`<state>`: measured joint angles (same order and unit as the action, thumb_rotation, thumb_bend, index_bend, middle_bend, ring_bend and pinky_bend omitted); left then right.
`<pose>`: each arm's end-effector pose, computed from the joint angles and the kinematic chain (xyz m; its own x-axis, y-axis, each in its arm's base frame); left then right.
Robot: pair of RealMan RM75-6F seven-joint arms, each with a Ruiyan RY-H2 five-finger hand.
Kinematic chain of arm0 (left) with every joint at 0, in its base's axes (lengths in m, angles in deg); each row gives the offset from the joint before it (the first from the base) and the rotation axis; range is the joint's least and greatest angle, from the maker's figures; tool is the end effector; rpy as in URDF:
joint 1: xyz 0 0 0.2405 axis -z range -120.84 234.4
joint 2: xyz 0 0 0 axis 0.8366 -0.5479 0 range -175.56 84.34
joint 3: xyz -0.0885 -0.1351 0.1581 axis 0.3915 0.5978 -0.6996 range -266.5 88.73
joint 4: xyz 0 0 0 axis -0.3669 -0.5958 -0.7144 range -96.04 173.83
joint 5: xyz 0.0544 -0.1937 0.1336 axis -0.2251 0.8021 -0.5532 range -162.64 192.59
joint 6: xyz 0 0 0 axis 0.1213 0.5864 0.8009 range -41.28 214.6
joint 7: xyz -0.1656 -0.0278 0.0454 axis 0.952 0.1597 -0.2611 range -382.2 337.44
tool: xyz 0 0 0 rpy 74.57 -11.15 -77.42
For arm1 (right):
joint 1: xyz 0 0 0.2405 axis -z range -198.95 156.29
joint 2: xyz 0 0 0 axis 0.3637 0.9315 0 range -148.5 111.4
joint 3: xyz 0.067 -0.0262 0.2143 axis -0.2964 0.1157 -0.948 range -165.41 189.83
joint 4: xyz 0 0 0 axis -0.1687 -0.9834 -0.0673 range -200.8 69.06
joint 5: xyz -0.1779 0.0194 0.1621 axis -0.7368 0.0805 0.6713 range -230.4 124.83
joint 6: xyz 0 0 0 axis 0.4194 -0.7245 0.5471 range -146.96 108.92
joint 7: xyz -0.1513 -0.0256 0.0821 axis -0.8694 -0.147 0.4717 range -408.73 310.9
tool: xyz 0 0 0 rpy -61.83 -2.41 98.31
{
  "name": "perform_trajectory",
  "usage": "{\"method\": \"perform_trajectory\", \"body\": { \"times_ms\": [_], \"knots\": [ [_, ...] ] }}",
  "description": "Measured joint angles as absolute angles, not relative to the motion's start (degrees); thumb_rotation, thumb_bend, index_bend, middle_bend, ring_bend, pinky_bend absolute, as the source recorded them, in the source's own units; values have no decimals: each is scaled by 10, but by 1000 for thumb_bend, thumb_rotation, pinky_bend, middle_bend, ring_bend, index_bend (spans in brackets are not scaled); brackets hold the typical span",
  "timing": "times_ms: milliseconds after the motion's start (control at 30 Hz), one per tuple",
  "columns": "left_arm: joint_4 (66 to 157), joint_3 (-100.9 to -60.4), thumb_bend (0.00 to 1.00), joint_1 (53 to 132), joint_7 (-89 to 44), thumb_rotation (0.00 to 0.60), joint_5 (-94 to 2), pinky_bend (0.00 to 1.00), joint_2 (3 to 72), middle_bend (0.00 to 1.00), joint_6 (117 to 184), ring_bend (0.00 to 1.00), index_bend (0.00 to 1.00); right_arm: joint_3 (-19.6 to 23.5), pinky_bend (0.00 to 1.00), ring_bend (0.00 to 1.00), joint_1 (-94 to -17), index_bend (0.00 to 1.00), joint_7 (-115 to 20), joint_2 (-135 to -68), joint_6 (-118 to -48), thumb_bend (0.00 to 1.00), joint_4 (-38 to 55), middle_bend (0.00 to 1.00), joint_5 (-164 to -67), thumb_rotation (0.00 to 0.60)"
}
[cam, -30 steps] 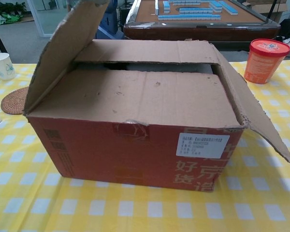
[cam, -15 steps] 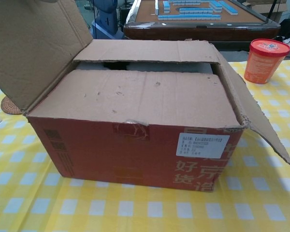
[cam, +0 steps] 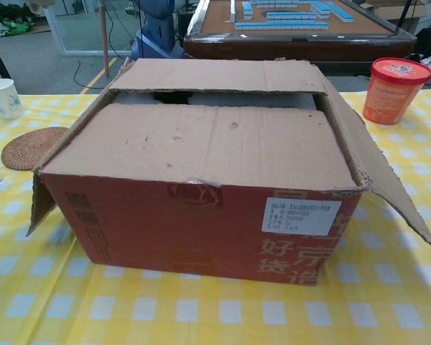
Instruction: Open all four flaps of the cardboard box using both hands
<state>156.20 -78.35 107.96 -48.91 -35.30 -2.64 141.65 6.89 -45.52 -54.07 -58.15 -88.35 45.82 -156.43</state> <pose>-0.0776 0.3689 0.1329 0.6435 0.0753 0.7617 0.7339 -0.3435 -0.5860 -0.1475 -0.2662 0.1407 0.6580 0.0401 0.7520 -0.5945 -0.5853 0.5514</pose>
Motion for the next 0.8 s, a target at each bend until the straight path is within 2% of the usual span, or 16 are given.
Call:
{"method": "perform_trajectory", "body": {
  "times_ms": [133,267,367,533,800],
  "knots": [
    [1562,-781,232,1049,-454,214,-393,0,-16,317,1452,114,393,65,103,238,-469,198,-550,-590,-856,522,463,295,-1549,600],
    [1551,-783,232,1012,-421,215,-419,0,2,277,1490,114,333,59,103,207,-484,126,-560,-600,-828,410,469,234,-1521,600],
    [1535,-788,232,991,-403,211,-428,0,9,267,1499,114,299,52,103,181,-496,71,-567,-610,-806,377,473,186,-1495,600],
    [1528,-800,232,960,-382,215,-442,0,11,267,1512,114,297,40,103,114,-521,8,-582,-633,-767,338,474,121,-1451,600],
    [1519,-815,232,909,-334,214,-483,0,12,260,1533,114,307,14,103,66,-580,0,-618,-692,-702,312,456,53,-1363,600]
  ]
}}
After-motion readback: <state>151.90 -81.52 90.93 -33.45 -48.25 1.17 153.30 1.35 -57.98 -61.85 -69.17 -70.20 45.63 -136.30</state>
